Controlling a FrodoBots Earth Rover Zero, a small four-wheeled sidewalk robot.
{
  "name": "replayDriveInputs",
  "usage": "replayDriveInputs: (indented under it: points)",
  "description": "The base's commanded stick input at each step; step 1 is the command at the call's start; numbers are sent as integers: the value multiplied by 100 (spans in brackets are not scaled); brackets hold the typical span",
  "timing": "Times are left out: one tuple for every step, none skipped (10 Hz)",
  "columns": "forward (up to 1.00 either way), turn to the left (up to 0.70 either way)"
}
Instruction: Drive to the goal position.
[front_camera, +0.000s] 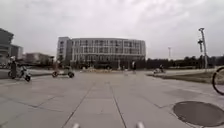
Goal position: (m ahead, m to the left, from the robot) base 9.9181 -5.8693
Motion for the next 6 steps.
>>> replayDriveInputs:
  points:
    - [85,22]
    - [85,33]
    - [85,15]
    - [85,0]
    - [85,0]
    - [85,0]
